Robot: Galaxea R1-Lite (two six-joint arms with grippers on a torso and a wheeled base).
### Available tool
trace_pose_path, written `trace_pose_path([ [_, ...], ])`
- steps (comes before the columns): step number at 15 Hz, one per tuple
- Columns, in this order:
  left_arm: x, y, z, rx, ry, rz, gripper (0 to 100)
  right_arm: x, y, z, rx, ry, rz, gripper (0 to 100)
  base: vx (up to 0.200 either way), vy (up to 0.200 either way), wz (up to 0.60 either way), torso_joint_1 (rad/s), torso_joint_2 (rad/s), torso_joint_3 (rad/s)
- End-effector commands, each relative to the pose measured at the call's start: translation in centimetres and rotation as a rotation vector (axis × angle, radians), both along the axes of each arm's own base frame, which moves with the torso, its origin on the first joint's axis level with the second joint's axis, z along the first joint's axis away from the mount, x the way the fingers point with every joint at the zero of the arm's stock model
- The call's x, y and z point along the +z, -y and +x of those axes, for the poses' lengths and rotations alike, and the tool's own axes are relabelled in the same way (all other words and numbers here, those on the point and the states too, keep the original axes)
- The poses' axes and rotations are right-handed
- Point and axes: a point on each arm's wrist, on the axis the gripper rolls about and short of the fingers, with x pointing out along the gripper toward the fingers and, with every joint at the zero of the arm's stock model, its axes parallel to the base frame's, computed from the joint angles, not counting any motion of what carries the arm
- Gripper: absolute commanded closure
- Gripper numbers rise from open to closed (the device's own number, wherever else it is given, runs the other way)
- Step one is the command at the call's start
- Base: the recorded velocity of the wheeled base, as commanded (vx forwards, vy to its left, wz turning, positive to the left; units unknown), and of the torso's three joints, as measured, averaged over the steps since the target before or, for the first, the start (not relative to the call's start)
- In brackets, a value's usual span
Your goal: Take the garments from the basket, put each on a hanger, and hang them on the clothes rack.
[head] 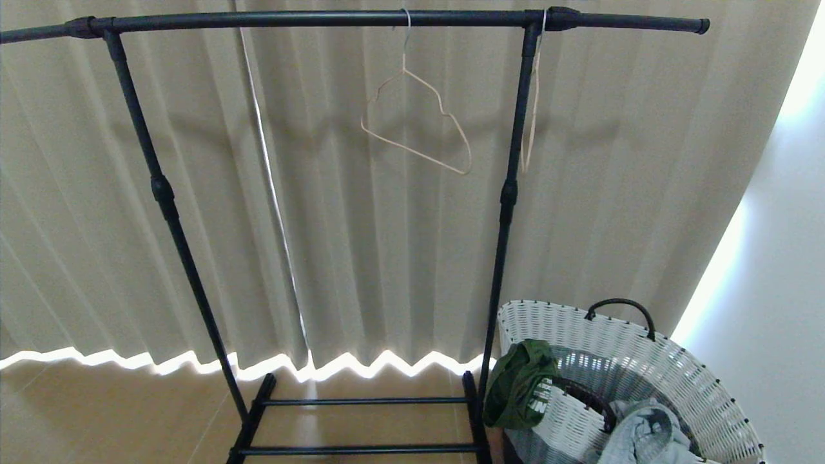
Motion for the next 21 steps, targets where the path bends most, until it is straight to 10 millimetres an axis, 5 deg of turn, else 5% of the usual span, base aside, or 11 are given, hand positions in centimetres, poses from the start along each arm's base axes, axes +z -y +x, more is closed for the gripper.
trace_pose_path([
  [1, 0.0, 0.0, 0.0, 0.001, 0.0, 0.0, 0, 0.0, 0.01, 0.01, 0.001, -0.002, 0.0, 0, 0.0, 0.0, 0.0, 0.0, 0.0, 0.0],
  [9, 0.0, 0.01, 0.0, 0.001, 0.0, -0.003, 0, -0.02, -0.01, 0.01, 0.006, -0.004, -0.007, 0, 0.0, 0.0, 0.0, 0.0, 0.0, 0.0],
  [16, 0.0, 0.01, 0.0, -0.002, 0.0, -0.004, 0, -0.02, 0.0, 0.01, 0.004, -0.004, -0.014, 0, 0.2, 0.0, 0.0, 0.004, 0.0, 0.003],
  [21, 0.04, 0.01, -0.01, -0.005, 0.001, -0.006, 0, -0.06, -0.01, -0.05, 0.006, -0.027, -0.085, 0, 0.0, 0.0, 0.0, 0.0, 0.0, 0.0],
])
